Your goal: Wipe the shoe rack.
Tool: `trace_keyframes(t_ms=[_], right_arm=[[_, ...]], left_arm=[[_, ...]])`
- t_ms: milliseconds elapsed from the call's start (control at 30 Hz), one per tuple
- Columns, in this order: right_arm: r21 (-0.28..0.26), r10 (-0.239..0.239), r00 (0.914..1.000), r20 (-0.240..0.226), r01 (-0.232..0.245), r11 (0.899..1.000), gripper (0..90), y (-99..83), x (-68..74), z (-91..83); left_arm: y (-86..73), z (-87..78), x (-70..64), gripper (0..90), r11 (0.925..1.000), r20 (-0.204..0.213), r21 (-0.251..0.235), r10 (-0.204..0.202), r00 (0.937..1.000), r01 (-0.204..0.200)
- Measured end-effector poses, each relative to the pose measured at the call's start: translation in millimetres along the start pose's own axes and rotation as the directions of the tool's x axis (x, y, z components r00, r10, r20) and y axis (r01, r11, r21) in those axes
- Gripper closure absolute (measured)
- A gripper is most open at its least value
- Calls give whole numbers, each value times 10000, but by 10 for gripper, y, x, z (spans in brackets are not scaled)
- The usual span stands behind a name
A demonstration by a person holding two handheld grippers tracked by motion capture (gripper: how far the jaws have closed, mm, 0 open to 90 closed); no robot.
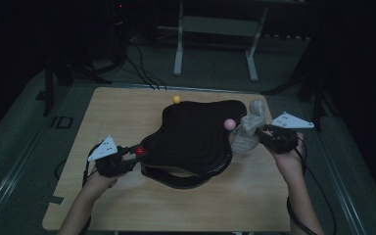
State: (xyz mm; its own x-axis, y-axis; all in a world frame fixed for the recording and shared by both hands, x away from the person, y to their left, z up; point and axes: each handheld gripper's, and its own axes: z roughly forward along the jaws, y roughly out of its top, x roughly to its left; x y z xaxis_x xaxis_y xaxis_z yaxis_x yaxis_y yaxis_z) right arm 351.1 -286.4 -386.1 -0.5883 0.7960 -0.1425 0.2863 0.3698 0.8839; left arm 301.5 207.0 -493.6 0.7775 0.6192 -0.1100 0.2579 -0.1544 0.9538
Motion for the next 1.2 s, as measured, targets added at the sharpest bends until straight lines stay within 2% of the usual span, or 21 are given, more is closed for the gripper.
trace_keyframes(t_ms=[67,167,233,367,500,600,667,733,800,867,933,1067,1200], right_arm=[[-424,-27,9999,-146,21,9991,717,101,11,-63],[-640,7,9996,-297,-26,9979,715,213,21,-98],[-465,-222,9997,-104,217,9987,716,224,29,-58],[-36,50,10000,16,-50,10000,718,147,-20,38],[-259,326,9970,704,-309,9992,718,212,-94,-8],[-667,455,9958,794,-402,9970,717,335,-133,-48],[-674,278,9951,951,-214,9975,716,401,-118,-20],[-696,298,9955,902,-235,9973,717,419,-115,8],[-438,171,9962,856,-134,9989,721,402,-89,123],[-265,304,9961,825,-283,9992,727,346,-99,193],[-193,571,9962,664,-559,9982,727,310,-143,209],[-360,586,9960,671,-562,9978,726,383,-186,171],[17,199,9971,739,-201,9998,743,378,-153,250]], left_arm=[[1,-1,-3,598,10000,-17,18,11,10000,-11],[-2,-1,2,598,10000,11,-2,-4,10000,4],[-1,-2,3,599,10000,6,16,29,10000,-29],[-4,0,5,599,10000,44,-16,11,10000,-11],[-3,1,8,599,10000,65,-14,25,10000,-25],[-6,2,10,598,10000,82,-42,-8,10000,8],[-3,1,10,599,10000,66,1,36,10000,-36],[-5,2,8,599,10000,70,-31,4,10000,-4],[-2,0,9,598,10000,63,8,33,10000,-33],[-5,-5,10,598,10000,61,-5,-16,10000,16],[-6,-4,11,598,10000,68,-19,-3,10000,3],[-6,-3,16,598,10000,84,-19,29,10000,-28],[-4,-3,12,599,10000,60,-3,21,10000,-21]])
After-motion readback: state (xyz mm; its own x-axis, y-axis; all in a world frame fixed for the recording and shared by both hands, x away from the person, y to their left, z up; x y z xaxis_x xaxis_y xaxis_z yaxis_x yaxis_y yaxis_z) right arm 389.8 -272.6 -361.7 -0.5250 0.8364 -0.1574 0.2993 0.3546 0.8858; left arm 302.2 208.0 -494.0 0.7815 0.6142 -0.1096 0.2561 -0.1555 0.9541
